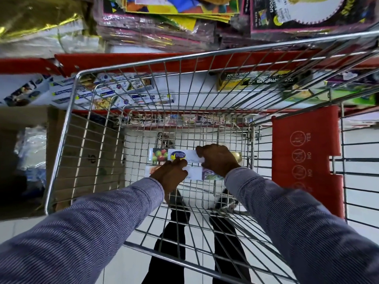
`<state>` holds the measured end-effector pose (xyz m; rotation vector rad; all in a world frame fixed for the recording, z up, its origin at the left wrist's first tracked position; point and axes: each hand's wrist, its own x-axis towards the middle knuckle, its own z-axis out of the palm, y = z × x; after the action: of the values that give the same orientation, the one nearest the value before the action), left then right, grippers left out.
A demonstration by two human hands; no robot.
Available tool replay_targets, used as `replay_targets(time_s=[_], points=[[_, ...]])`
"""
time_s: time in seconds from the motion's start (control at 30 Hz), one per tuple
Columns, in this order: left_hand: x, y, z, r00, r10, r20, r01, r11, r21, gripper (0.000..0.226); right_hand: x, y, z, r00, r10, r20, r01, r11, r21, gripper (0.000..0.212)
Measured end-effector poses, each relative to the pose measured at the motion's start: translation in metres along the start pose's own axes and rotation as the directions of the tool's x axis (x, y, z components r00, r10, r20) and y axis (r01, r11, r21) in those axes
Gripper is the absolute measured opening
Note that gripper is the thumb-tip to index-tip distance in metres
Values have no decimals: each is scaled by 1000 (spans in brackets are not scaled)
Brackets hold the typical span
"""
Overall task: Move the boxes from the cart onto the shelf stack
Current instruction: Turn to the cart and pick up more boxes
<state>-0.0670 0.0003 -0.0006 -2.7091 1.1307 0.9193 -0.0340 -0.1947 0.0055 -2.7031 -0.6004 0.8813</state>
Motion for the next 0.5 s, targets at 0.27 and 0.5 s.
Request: replay_targets(time_s=[0.27,0.5], points=[[-6,6,-47,995,-99,-15,95,977,-190,35,-5,6,-36,997,70,-35,-71,997,-19,80],[-66,-6,-145,963,-77,-257,-22,932,-362,45,-47,-2,-163,991,-49,-125,45,998,-37,50]])
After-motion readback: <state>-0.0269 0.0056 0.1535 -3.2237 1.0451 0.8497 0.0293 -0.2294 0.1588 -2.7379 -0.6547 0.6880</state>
